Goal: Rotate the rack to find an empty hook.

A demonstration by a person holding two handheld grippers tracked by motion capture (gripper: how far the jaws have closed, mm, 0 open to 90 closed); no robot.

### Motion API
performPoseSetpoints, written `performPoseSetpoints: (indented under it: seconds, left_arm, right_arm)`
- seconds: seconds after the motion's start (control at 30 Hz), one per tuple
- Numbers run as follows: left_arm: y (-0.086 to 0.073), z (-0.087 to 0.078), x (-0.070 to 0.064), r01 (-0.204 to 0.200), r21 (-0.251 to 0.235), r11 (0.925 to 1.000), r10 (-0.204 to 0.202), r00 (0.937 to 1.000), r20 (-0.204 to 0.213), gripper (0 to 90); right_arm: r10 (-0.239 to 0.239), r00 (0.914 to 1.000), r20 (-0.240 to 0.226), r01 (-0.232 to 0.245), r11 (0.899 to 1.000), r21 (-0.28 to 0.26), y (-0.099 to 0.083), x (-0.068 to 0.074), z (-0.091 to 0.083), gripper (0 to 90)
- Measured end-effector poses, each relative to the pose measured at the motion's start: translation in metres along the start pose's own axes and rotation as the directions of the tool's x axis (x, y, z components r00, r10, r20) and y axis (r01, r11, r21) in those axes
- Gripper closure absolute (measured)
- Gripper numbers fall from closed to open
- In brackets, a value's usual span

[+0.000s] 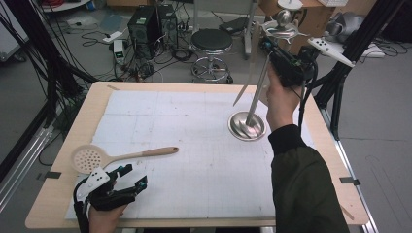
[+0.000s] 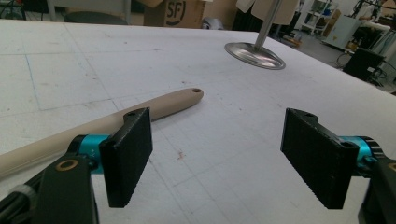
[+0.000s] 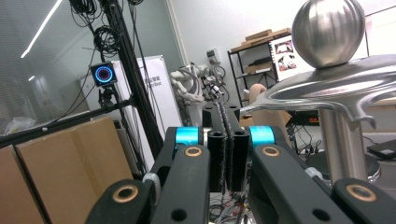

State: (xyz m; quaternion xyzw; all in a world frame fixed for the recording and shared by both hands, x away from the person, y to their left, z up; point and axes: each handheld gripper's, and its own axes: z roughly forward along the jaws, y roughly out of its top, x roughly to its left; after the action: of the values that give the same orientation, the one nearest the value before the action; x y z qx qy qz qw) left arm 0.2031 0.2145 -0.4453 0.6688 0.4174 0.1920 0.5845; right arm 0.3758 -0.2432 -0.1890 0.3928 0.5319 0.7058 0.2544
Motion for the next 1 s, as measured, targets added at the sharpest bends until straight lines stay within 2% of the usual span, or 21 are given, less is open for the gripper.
performPoseSetpoints:
  seconds: [0.13, 0.23, 0.3, 0.5, 0.6, 0.8, 0.93, 1.0]
  left_arm:
    - [0.0, 0.0, -0.001, -0.003, 0.0, 1.0, 0.003, 1.0, 0.001, 25.6]
    - [0.0, 0.0, -0.002, -0.007, 0.003, 1.0, 0.007, 1.0, 0.003, 25.6]
    - [0.0, 0.0, -0.003, -0.009, 0.002, 1.0, 0.009, 1.0, 0.003, 25.6]
    - [0.0, 0.001, -0.005, -0.017, 0.008, 0.9998, 0.017, 0.9998, 0.005, 25.6]
    - [0.0, 0.001, -0.005, -0.018, 0.011, 0.9998, 0.018, 0.9998, 0.005, 25.6]
    - [0.001, 0.004, -0.006, -0.021, 0.014, 0.9997, 0.021, 0.9997, 0.008, 25.6]
    - [0.0, 0.003, -0.007, -0.024, 0.017, 0.9996, 0.024, 0.9997, 0.007, 25.6]
    - [0.0, 0.003, -0.007, -0.021, 0.014, 0.9997, 0.021, 0.9998, 0.003, 25.5]
  right_arm:
    - [0.002, 0.9999, -0.014, -0.002, 1.0, -0.001, -0.003, 0.002, -0.004, 88.5]
    - [-0.011, 0.9998, -0.017, 0.012, 1.0, 0.026, -0.006, 0.005, -0.007, 82.9]
    - [-0.02, 0.9993, -0.033, 0.02, 1.0, 0.013, -0.009, 0.008, -0.011, 79.0]
    - [0.014, 0.9995, -0.029, -0.013, 0.999, 0.034, -0.018, 0.006, -0.02, 63.4]
    - [0.05, 0.9976, -0.049, -0.048, 0.998, 0.036, -0.023, 0.004, -0.027, 61.3]
    - [0.051, 0.9981, -0.034, -0.05, 0.998, 0.043, -0.038, 0.0, -0.044, 53.7]
    - [0.065, 0.9966, -0.051, -0.063, 0.997, 0.05, -0.047, -0.003, -0.057, 50.6]
    - [0.056, 0.9972, -0.049, -0.054, 0.997, 0.05, -0.053, -0.005, -0.066, 49.3]
